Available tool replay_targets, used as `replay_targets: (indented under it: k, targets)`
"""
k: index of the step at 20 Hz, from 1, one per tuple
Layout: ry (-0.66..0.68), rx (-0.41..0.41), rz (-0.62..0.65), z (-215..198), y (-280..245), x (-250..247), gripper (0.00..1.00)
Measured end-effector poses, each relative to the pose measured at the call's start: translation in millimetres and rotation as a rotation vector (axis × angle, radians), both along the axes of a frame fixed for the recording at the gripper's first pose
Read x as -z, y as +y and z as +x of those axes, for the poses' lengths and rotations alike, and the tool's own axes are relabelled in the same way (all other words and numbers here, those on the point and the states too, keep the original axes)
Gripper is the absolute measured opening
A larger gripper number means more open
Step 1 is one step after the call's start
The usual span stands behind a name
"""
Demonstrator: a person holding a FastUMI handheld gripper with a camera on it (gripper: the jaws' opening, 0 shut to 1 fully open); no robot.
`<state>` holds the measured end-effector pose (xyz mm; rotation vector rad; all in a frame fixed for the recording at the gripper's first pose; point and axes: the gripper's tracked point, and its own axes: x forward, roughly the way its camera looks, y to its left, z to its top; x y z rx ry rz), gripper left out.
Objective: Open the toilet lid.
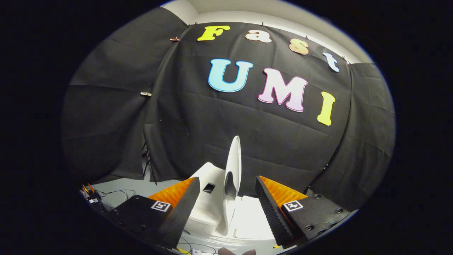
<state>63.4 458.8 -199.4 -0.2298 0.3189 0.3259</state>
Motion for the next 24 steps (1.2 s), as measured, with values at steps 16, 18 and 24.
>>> replay_targets:
  k: [16,18,24]
  targets:
    - [-0.151,0.031,0.133,-25,-111,-149,0.99]
    - [-0.183,0.042,0.135,-29,-135,-168,0.99]
    - [-0.245,0.070,0.150,-47,-207,-212,0.99]
